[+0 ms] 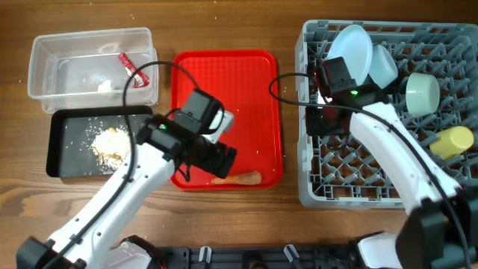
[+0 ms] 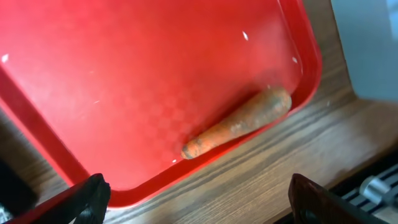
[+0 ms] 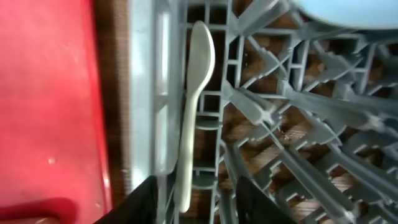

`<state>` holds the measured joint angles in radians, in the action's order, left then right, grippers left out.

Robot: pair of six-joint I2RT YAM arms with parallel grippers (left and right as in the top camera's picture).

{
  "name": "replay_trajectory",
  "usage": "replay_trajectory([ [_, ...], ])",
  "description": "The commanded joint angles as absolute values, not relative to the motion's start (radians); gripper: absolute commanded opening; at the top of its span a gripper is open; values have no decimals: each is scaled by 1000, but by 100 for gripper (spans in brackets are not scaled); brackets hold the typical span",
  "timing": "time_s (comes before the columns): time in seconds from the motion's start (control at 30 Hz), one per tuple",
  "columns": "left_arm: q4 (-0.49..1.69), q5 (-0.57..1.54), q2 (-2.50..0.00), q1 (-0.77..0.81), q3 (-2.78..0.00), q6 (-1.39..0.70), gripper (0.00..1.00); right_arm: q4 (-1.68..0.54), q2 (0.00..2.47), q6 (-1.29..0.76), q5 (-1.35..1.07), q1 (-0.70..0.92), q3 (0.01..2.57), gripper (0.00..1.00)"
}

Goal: Sort waste into correct bins and load items into the dishwasher rack
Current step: 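Carry the white spoon with the right gripper into the rack, then grasp the carrot on the red tray with the left gripper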

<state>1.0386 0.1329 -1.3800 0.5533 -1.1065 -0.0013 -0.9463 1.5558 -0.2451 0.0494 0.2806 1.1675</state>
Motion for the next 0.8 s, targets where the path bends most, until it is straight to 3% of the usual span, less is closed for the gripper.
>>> replay_trajectory([
  [0.0,1033,113,-1460,614,-1116,164,91,-954,1419,-270,17,282,1170,48],
  [0.3,947,46,-1751,720,-1116,199,93,-1071,1338,-343,-54,157,1170,51],
  [0.77,852,-86,-1781,720,-1111,145,93,-1070,1338,-341,-54,157,1170,50],
])
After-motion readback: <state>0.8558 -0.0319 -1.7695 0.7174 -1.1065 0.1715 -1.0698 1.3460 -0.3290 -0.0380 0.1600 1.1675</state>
